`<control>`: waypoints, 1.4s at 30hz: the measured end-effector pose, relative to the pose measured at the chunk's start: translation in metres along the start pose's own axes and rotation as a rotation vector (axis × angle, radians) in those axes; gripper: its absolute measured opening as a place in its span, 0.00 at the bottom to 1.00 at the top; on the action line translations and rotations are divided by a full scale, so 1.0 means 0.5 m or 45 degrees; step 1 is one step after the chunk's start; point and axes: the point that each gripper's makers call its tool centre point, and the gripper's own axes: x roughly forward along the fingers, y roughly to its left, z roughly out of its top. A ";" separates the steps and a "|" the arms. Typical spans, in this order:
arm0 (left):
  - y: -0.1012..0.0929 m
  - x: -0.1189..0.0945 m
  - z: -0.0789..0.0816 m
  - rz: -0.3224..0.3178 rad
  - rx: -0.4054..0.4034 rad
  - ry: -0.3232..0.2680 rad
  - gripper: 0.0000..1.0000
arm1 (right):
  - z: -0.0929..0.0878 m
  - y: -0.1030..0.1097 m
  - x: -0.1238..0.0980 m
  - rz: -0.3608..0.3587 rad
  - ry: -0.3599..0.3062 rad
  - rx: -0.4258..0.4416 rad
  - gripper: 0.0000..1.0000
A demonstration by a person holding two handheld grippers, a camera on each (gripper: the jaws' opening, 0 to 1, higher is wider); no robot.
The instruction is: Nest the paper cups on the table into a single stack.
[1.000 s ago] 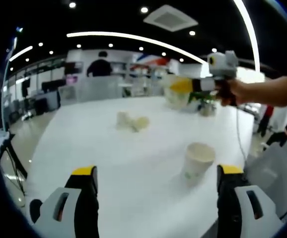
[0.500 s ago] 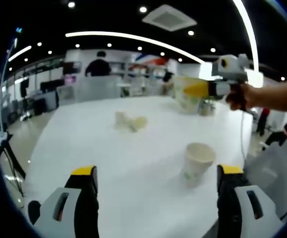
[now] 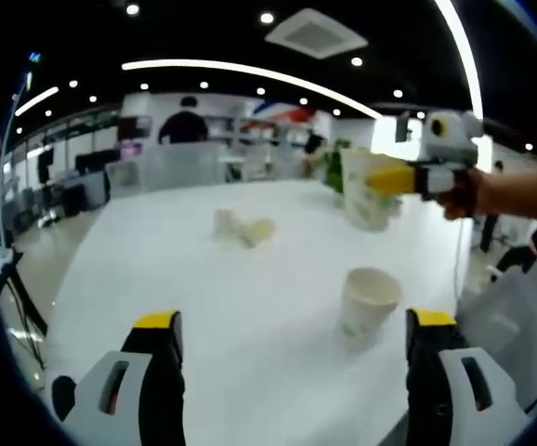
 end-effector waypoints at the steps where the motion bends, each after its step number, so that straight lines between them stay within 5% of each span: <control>1: 0.000 -0.001 -0.001 0.002 -0.002 0.001 0.98 | -0.002 0.005 -0.001 0.003 -0.002 -0.001 0.35; 25: -0.003 0.001 -0.008 0.001 -0.009 0.007 0.98 | 0.001 0.070 -0.034 0.049 -0.048 -0.016 0.35; 42: -0.006 -0.002 -0.013 0.006 -0.015 0.013 0.97 | -0.032 0.067 -0.026 0.029 -0.056 -0.019 0.38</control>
